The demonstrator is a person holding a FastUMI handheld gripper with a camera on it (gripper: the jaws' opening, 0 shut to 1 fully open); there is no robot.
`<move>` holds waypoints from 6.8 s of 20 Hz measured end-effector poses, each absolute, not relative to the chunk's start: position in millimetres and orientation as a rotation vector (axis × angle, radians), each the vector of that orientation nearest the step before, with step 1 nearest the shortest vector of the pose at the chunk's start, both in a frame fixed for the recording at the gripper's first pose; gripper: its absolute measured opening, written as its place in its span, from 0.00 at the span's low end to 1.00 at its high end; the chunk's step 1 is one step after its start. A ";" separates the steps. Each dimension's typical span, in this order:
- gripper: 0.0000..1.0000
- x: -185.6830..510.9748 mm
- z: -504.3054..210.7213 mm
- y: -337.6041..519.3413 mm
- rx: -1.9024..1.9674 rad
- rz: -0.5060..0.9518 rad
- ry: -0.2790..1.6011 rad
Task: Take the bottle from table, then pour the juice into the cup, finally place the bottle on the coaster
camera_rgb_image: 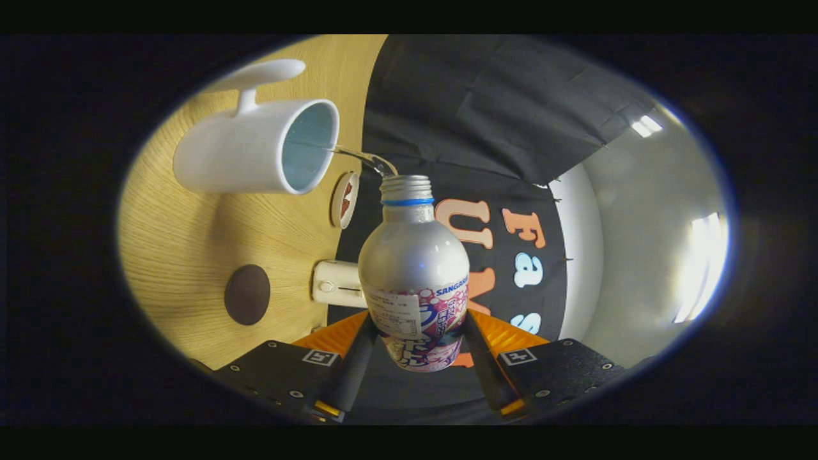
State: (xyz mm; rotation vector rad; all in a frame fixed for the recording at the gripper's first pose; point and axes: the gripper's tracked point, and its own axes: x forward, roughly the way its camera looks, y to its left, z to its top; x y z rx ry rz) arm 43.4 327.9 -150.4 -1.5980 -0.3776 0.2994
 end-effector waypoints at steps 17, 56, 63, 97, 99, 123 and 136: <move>0.77 31.0 -154.0 335.2 -1.684 0.356 -0.373; 0.76 40.5 -118.7 341.6 -1.836 0.329 -0.485; 0.76 43.7 -112.3 342.8 -1.854 0.316 -0.507; 0.77 34.3 -176.3 354.8 -1.443 0.501 -0.311; 0.77 39.6 -173.7 350.9 -1.329 0.496 -0.278; 0.77 88.1 -150.5 311.7 -0.305 0.466 0.107; 0.77 96.4 -231.6 316.2 -0.018 0.468 0.384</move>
